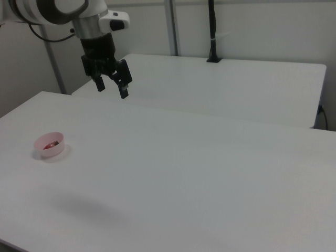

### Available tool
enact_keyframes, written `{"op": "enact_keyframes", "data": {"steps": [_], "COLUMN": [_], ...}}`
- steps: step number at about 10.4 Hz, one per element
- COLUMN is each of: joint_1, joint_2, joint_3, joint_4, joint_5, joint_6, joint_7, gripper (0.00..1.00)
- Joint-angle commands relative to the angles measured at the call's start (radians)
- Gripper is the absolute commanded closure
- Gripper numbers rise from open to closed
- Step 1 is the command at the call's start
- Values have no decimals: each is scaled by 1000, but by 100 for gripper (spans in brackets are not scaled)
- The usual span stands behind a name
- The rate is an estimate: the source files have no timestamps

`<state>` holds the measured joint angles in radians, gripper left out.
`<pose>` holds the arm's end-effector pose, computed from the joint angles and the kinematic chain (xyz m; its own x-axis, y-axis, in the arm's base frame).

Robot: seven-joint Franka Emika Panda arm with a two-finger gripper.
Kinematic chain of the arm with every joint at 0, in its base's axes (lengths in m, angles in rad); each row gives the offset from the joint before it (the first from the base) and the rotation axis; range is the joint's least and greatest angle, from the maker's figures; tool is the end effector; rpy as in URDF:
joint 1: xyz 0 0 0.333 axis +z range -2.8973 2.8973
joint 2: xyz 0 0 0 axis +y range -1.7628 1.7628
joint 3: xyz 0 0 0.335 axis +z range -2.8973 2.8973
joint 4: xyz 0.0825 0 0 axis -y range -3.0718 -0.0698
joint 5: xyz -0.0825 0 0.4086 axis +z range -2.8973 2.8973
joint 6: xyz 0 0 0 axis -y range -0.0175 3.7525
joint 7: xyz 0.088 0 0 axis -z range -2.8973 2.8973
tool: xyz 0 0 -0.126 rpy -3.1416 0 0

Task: Pick up strawberry from bowl
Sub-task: 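Move the open gripper over the pink bowl holding the strawberry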

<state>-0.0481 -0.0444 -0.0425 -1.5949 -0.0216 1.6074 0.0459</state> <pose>0.5668 -0.0547 0.6413 0.9891 -0.1352 0.0577 -0.1364 -0.9905 0.0171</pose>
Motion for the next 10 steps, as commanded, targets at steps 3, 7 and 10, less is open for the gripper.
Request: {"op": "enact_keyframes", "data": {"steps": [3, 7, 10], "joint_1": [-7, 39, 225], "joint_2": [1, 50, 89], "joint_3": [9, 7, 9], "joint_4": [6, 15, 6], "joint_5": [6, 5, 0], "joint_6": [3, 0, 5], "joint_7": [-20, -295, -107], "gripper": [0, 0, 0]}}
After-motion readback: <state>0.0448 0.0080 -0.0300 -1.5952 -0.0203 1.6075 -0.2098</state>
